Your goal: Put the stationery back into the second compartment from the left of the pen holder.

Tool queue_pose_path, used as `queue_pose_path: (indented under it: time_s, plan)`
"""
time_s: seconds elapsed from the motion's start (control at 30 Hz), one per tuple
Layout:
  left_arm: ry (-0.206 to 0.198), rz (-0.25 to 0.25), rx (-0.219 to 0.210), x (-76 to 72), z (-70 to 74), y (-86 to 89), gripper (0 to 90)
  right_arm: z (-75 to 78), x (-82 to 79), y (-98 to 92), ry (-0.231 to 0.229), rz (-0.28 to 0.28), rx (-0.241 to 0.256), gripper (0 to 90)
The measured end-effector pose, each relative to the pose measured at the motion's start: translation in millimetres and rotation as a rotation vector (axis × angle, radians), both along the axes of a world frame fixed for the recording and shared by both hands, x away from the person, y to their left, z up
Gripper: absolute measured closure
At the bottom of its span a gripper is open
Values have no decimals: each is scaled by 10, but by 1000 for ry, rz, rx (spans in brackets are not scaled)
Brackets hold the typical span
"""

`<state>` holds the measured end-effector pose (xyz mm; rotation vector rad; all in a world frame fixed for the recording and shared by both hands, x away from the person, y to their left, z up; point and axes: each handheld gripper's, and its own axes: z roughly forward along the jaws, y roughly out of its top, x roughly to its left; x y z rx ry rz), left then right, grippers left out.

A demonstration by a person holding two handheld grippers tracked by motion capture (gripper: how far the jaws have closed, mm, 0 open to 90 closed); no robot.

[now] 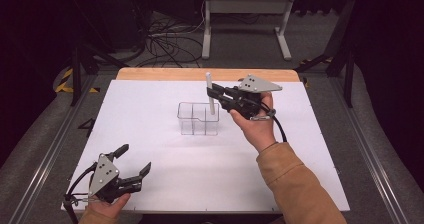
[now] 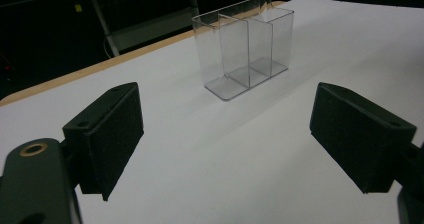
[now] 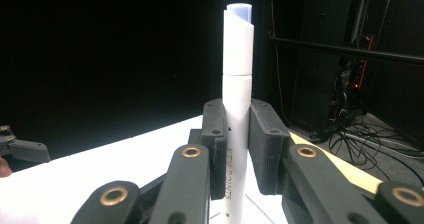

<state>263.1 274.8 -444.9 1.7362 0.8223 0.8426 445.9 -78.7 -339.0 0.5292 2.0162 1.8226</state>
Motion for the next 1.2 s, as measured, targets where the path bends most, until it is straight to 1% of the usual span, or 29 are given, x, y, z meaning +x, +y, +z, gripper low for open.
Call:
queue_pose_path:
  time_s: [0.27,0.33,0.43,0.53,0.67,0.87,0.97,1.1,1.2]
  plan:
    - [-1,1,-3,1,-1,6,146,-98,84,138,-9,-17,-8,787]
    - [-2,0,-3,1,0,8,146,-127,104,168,-5,-16,-3,786]
    - [1,-1,-6,1,0,10,147,-166,131,209,-11,-16,-2,786]
    - [-1,0,-3,2,-1,7,146,-204,145,255,-4,-26,10,786]
    - [-1,0,-3,2,0,8,147,-259,174,320,11,-23,27,786]
    - [2,-3,-6,3,-4,13,146,-341,223,391,14,-28,11,786]
    - [0,-3,-4,4,-5,10,147,-367,241,406,20,-34,6,785]
    - [1,-4,-3,4,-4,16,147,-403,257,413,29,-41,-18,785]
    - [1,-3,-6,4,-6,11,147,-419,262,414,33,-39,-26,785]
